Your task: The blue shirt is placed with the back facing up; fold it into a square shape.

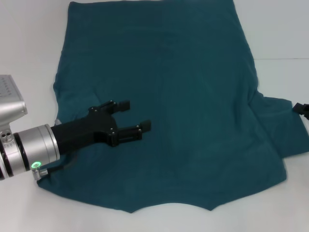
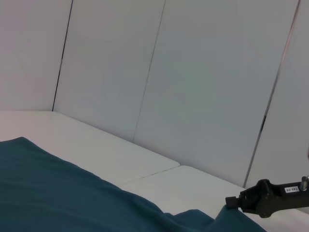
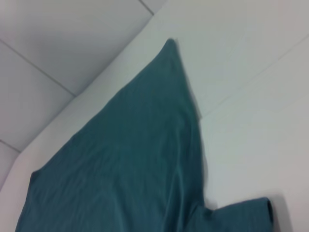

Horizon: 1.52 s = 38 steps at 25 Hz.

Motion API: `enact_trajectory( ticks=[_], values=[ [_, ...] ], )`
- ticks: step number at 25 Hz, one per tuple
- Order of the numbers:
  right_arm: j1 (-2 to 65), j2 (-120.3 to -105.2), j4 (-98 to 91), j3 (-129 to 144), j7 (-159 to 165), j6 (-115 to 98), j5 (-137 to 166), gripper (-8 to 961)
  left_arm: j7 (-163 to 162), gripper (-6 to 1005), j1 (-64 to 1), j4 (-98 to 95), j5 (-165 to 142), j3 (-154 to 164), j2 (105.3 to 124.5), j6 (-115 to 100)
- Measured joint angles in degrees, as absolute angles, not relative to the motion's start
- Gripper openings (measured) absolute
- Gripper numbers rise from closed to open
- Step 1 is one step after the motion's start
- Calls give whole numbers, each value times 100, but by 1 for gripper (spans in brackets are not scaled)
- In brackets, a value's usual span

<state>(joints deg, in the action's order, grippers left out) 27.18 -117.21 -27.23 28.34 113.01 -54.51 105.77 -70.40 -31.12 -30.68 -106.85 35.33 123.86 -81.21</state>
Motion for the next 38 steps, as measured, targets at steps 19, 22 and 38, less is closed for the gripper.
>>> enact_trajectory(
  ticks=[19, 22, 38],
  values=[
    [2878, -11663, -2682, 2659, 10683, -5008, 10295, 2, -7062, 912, -3095, -3059, -10688, 3533, 12388, -8111],
    [2924, -11657, -2694, 2664, 10581, -4959, 10302, 2, -7118, 912, -3095, -3058, -10688, 3533, 12392, -8112],
    [3148, -11582, -2680, 2714, 9997, -4788, 10331, 4, -7200, 908, -3111, -3068, -10692, 3533, 12393, -8112]
  ],
)
